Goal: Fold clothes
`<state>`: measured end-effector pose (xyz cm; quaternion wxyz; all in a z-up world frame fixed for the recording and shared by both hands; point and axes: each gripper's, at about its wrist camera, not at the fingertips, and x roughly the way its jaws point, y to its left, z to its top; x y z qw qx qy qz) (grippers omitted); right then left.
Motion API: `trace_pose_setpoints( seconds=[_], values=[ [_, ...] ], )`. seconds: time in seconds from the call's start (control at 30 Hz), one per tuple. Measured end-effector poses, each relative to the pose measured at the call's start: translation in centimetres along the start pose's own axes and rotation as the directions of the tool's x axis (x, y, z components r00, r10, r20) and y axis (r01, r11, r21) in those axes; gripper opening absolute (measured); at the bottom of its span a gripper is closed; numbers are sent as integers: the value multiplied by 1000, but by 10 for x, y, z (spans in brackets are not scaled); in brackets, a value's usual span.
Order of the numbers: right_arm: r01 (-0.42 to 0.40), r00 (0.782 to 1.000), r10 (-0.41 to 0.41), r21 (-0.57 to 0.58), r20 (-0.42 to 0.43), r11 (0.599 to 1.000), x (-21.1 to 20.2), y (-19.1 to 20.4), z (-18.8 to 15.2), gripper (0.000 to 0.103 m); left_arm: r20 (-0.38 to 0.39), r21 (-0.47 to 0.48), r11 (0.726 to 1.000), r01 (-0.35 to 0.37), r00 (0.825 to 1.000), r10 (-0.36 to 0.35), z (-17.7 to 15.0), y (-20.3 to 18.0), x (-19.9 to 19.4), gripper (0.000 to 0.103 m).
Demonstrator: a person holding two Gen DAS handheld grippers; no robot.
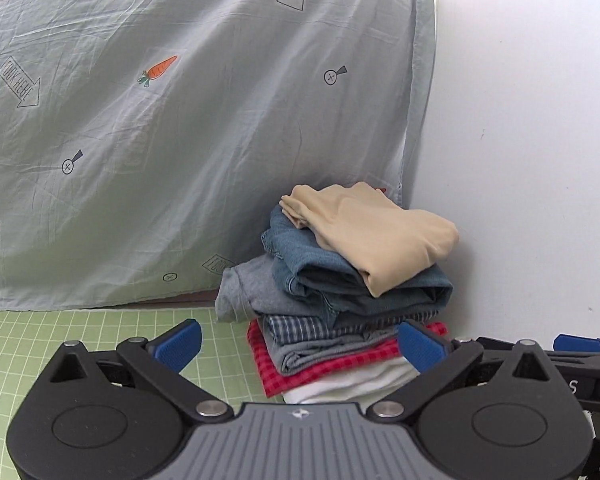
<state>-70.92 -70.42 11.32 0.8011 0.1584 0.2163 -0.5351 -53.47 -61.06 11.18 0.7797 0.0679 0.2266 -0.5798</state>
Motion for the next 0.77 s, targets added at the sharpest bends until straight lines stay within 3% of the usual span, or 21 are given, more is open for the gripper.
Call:
trace_pose_setpoints(
  seconds=[0.33,0.53,0.77],
  values=[
    [25,997,-24,19,-70,1000,-66,-4,-80,102,-108,37,999,1,994,3,-69,-8,-61,103],
    [32,995,-29,35,-92,999,-86,-9,-103,102,-113,51,999,0,994,5,-77,-8,-77,103],
    [39,997,-36,29,-75,999,-94,-10,-106,102,-111,72,997,-6,994,14,-80,-12,-82,103]
  ],
)
